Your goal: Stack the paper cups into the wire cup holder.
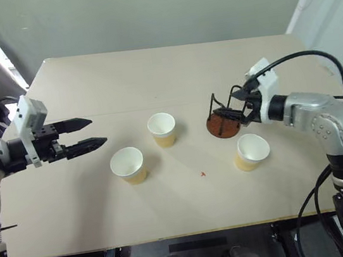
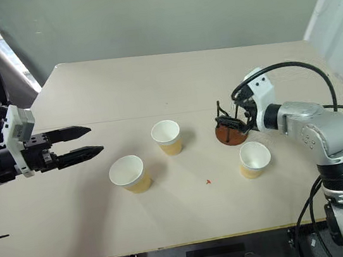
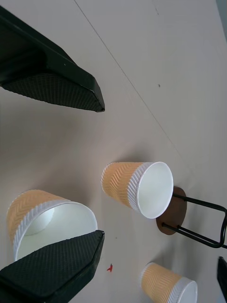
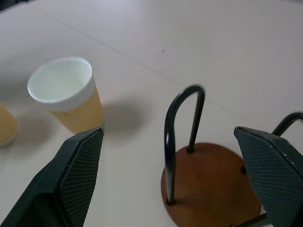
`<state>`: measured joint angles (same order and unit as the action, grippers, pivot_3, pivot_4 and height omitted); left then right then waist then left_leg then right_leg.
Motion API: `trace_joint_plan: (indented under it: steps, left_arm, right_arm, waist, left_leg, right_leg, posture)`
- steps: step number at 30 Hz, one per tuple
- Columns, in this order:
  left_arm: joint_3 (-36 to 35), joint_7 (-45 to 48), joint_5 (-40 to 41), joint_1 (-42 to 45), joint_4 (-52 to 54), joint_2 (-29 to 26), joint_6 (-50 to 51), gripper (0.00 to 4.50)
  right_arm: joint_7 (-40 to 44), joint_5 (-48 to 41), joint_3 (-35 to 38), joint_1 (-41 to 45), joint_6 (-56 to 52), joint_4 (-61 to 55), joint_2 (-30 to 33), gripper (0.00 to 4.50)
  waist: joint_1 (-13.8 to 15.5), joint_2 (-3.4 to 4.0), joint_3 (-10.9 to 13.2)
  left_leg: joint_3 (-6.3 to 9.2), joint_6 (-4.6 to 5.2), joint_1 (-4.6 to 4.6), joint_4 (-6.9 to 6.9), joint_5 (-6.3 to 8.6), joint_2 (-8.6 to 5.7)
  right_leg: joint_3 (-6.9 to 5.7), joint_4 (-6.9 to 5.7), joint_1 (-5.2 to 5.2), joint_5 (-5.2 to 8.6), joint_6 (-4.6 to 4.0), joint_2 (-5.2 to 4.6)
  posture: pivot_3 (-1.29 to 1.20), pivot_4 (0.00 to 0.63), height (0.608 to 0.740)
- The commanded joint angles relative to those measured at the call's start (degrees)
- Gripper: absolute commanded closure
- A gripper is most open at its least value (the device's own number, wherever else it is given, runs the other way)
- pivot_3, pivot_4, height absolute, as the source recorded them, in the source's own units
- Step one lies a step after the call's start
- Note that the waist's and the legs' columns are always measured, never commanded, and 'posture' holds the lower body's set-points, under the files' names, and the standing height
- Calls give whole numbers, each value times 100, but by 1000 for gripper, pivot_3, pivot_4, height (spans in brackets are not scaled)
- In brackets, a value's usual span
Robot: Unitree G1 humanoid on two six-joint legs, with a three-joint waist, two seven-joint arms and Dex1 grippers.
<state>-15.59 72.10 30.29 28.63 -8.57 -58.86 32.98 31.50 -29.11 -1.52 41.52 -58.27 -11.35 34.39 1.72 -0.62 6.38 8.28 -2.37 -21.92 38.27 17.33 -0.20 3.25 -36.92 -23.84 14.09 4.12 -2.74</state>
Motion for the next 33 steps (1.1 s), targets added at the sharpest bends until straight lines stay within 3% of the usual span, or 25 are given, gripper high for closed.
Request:
trace_joint_plan:
  steps: [1,4,13,14,19,33]
  left_arm:
    - [-242,-27,110,-2,221,-163,14,191]
    - [-288,-17,147,-20,213,-233,33,184]
    - [-349,-91,146,25,130,-332,-19,184]
    - [-343,-88,148,21,126,-336,-25,184]
    - [-298,-77,121,53,65,-335,-65,184]
    - [-116,3,44,268,-99,-350,-128,184]
  right_arm:
    - [-143,300,-151,185,95,124,-28,181]
    - [-116,445,-274,230,140,215,-69,937]
    - [118,513,-392,271,246,223,-153,4346]
    - [157,493,-398,266,240,194,-167,4484]
    - [613,343,-458,264,245,-14,-64,4484]
    - [3462,-510,-940,-303,1068,-1379,981,4484]
  waist:
    - [0,0,0]
    - [0,0,0]
    - [3,0,0]
    - [6,0,0]
    - [13,0,0]
    - [20,-1,0]
  left_leg:
    - [0,0,0,0,0,0]
    - [1,-1,0,-1,1,0]
    - [0,-4,0,-3,1,1]
    - [1,-5,0,-3,1,1]
    - [1,-8,-1,-4,2,1]
    - [-1,-14,-2,-6,1,3]
  right_leg:
    - [0,0,0,0,0,0]
    - [0,0,-1,0,-1,0]
    - [0,0,-1,0,-1,1]
    - [0,0,-1,0,-1,1]
    - [0,0,-1,0,-1,2]
    - [3,2,0,0,-2,7]
  posture:
    - [0,150,740]
    - [0,150,740]
    - [0,150,740]
    - [0,150,740]
    - [0,150,740]
    - [0,150,740]
